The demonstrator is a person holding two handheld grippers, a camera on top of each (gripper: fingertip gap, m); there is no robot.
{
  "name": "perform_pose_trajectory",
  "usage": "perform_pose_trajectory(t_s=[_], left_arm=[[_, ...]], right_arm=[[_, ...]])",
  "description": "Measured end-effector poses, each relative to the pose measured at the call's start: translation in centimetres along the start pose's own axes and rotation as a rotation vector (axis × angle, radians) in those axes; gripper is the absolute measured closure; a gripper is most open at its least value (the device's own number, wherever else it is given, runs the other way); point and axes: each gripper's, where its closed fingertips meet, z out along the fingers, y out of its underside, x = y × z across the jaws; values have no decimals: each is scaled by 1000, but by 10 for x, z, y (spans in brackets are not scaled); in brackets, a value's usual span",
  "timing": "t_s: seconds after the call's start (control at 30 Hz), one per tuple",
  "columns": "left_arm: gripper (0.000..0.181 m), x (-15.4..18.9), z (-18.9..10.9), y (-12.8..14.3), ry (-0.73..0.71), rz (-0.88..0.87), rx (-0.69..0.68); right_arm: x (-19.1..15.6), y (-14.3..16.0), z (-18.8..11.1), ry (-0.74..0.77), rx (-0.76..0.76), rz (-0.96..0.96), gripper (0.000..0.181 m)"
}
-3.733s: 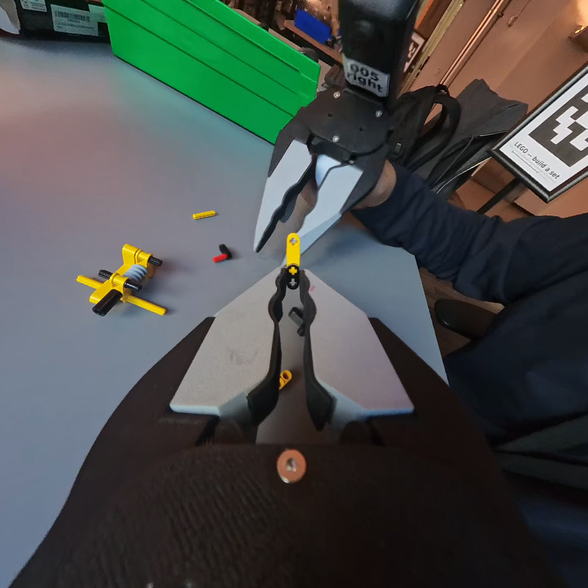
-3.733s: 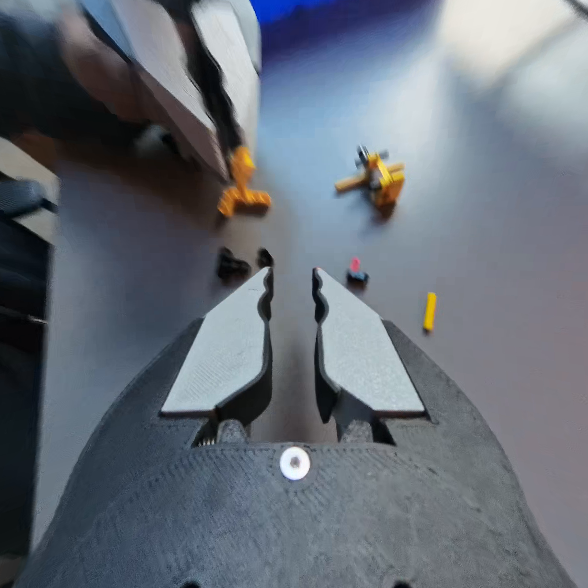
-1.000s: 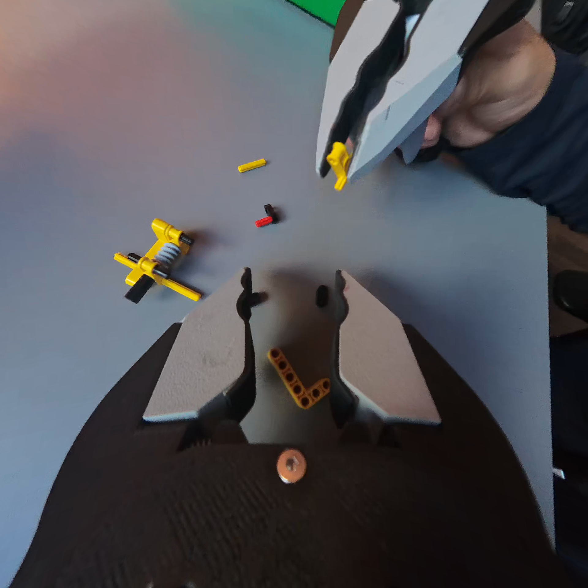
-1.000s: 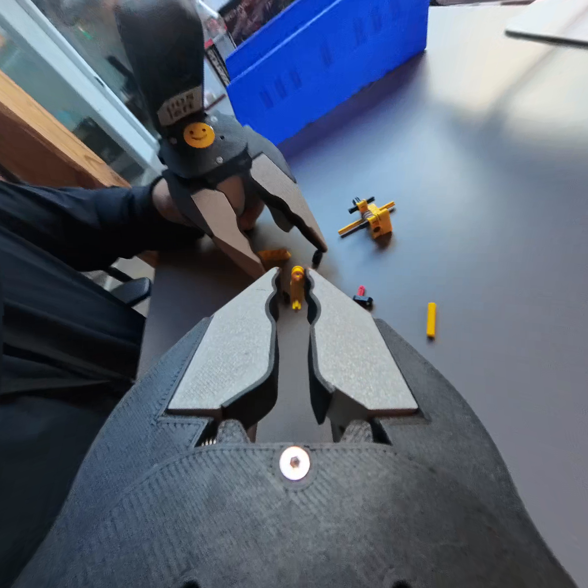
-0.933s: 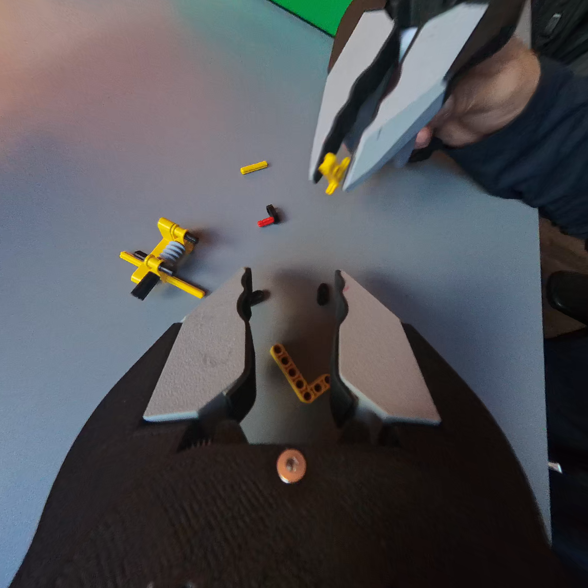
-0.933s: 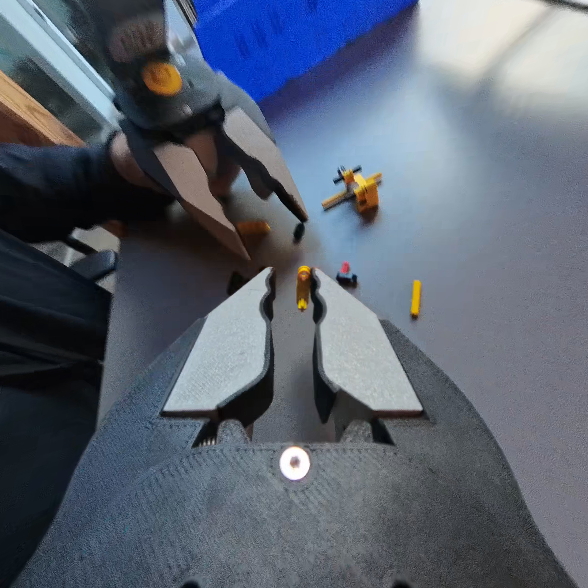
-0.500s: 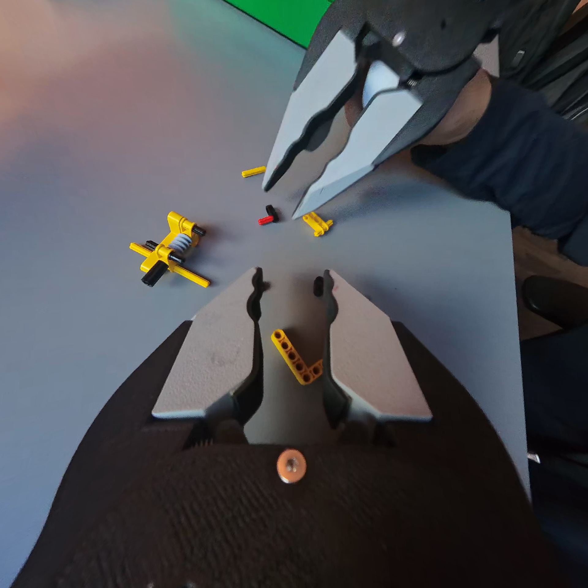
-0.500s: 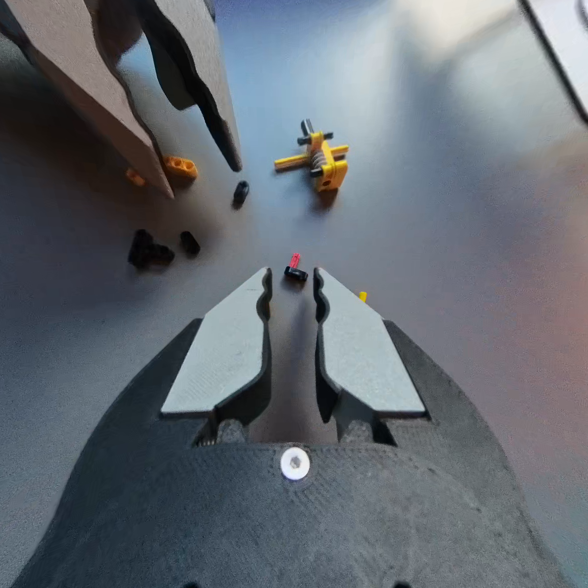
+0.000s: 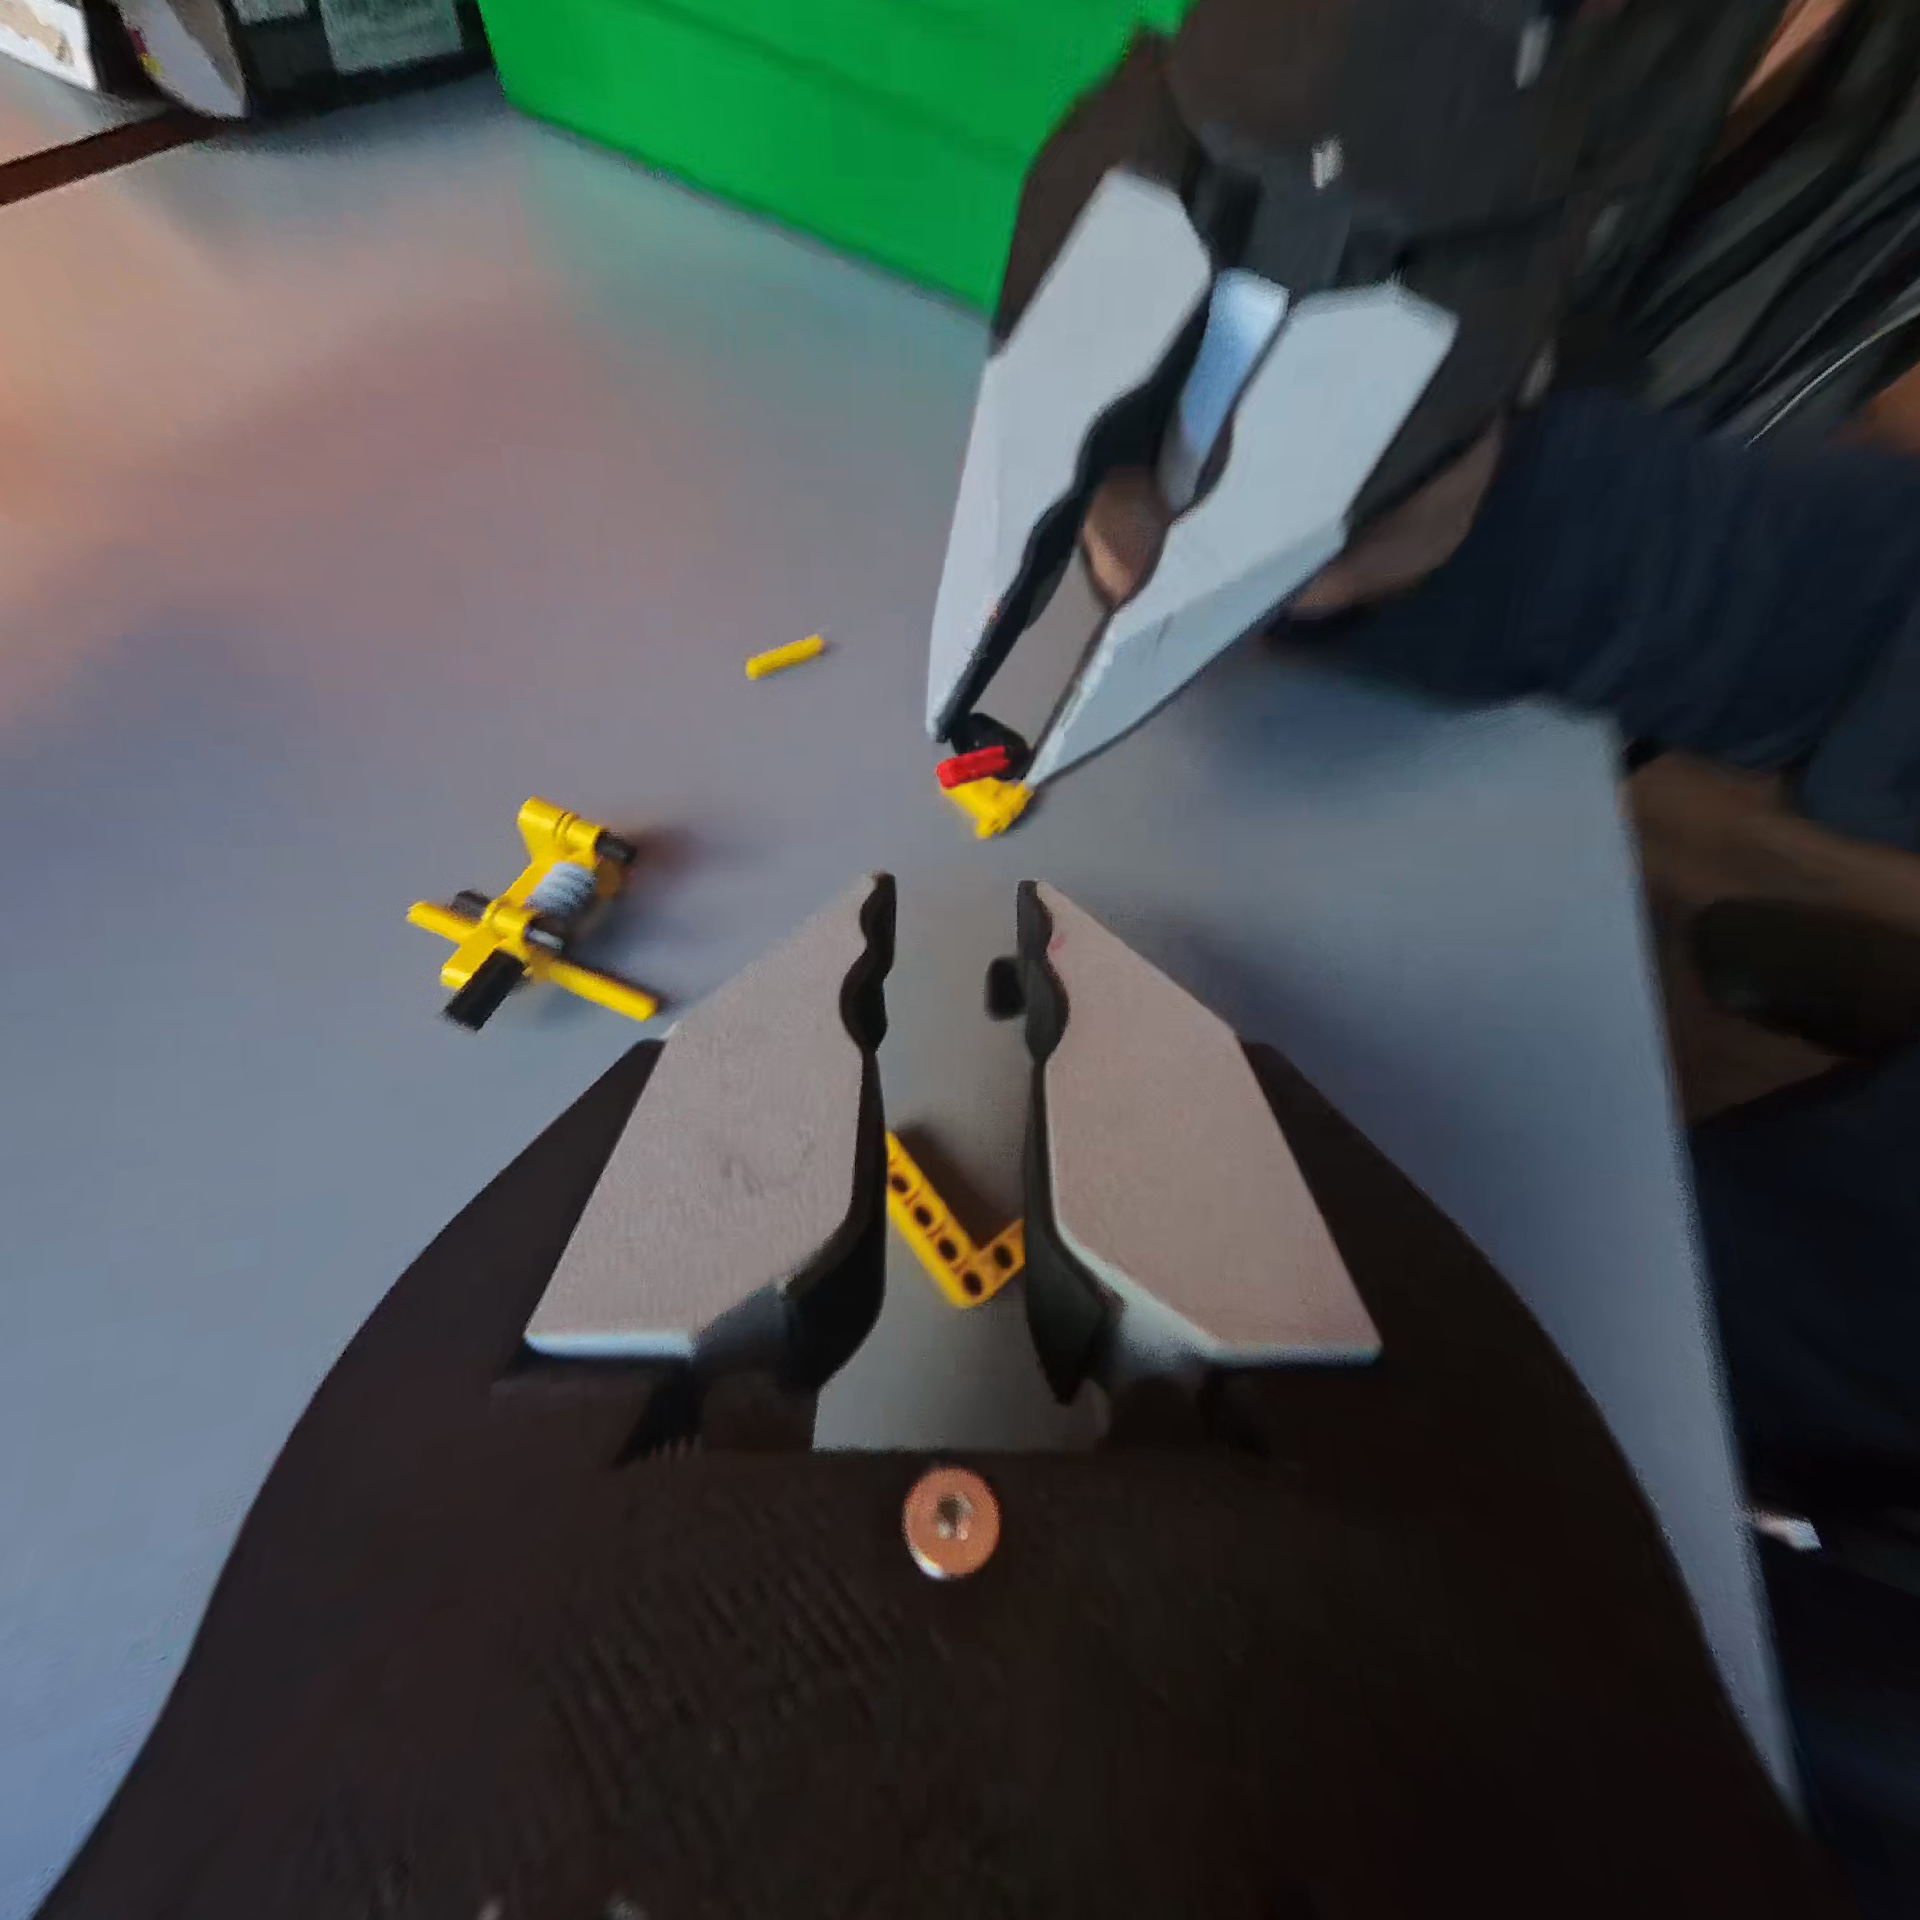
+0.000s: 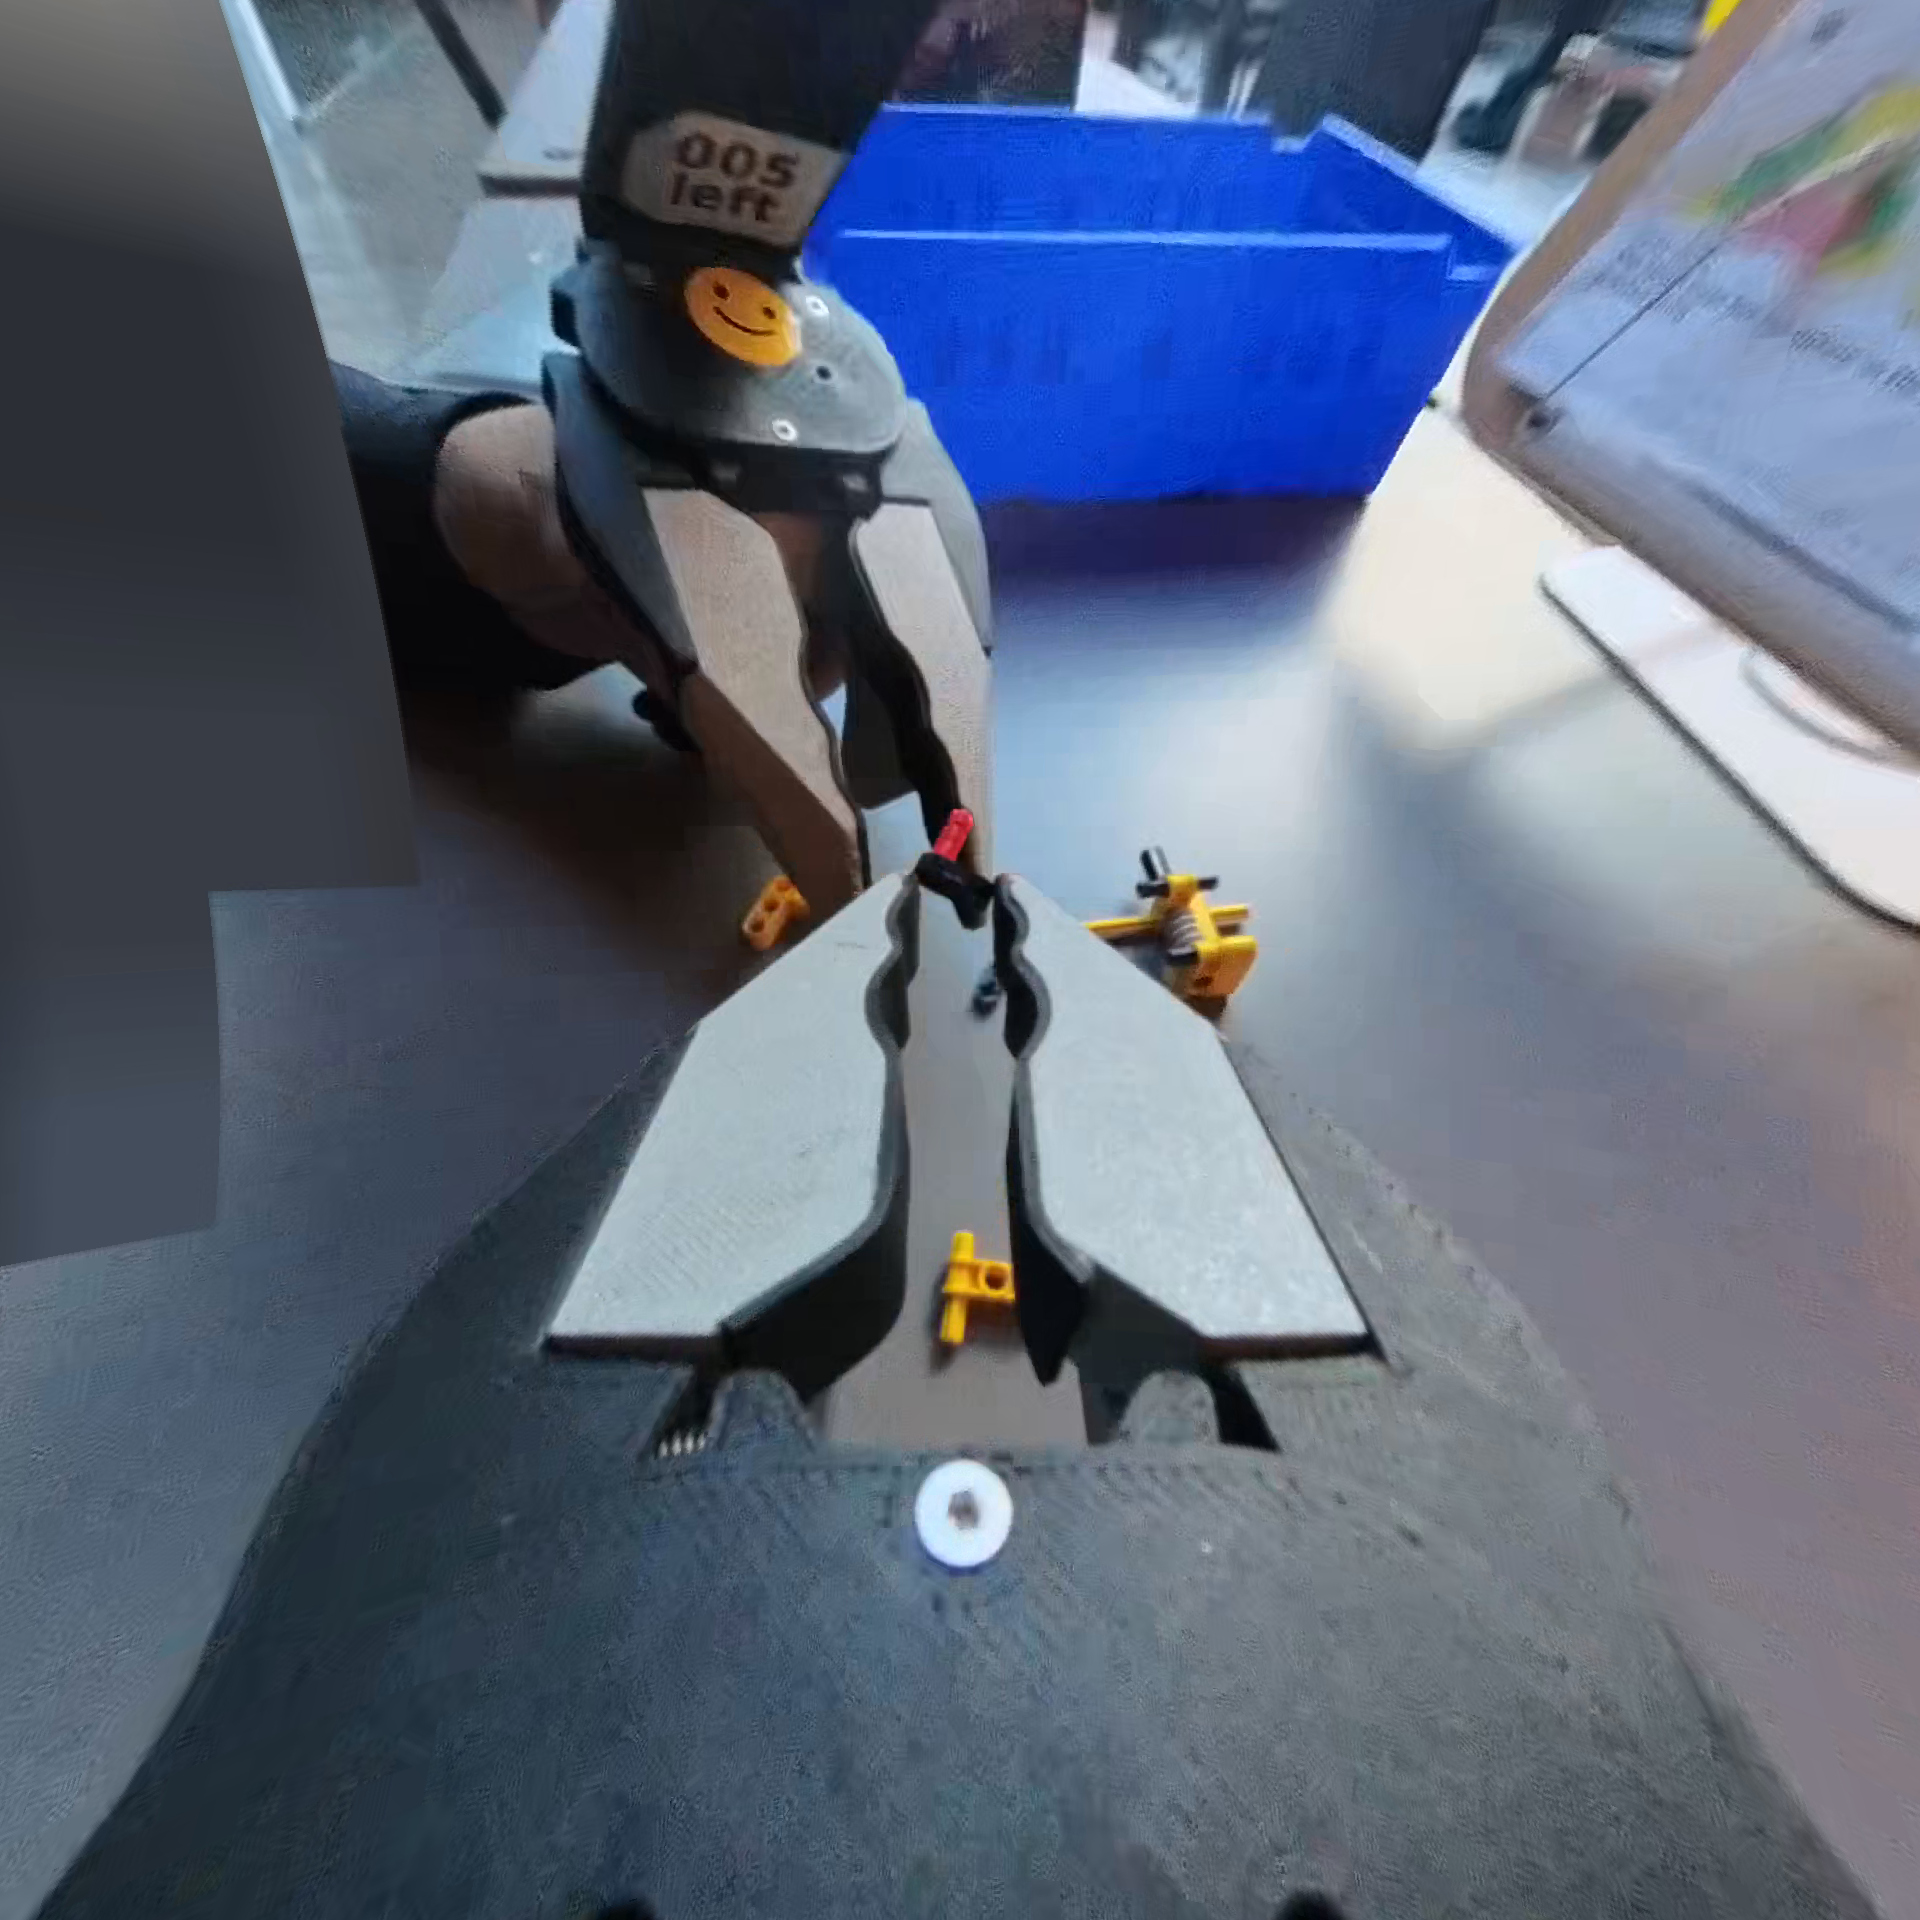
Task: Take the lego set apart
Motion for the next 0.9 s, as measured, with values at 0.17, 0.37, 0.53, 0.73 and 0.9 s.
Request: perform_pose_trajectory(t_s=[0.17, 0.37, 0.53, 0.73, 0.9], left_arm=[[164, 10, -17, -28, 203, -219, 193], [176, 14, -17, -26, 235, -250, 188], [176, 19, -28, -46, 250, -194, 323], [176, 31, -34, -63, 191, -2, 453], [176, 34, -33, -67, 189, 6, 492]], right_arm=[[-7, -4, -2, 223, -58, -376, 170], [-7, -5, 5, 338, -119, -547, 170], [-5, -18, -7, 254, 20, -239, 169], [-14, -43, -21, -73, 282, 225, 172], [-18, -59, -31, -213, 429, 386, 181]])
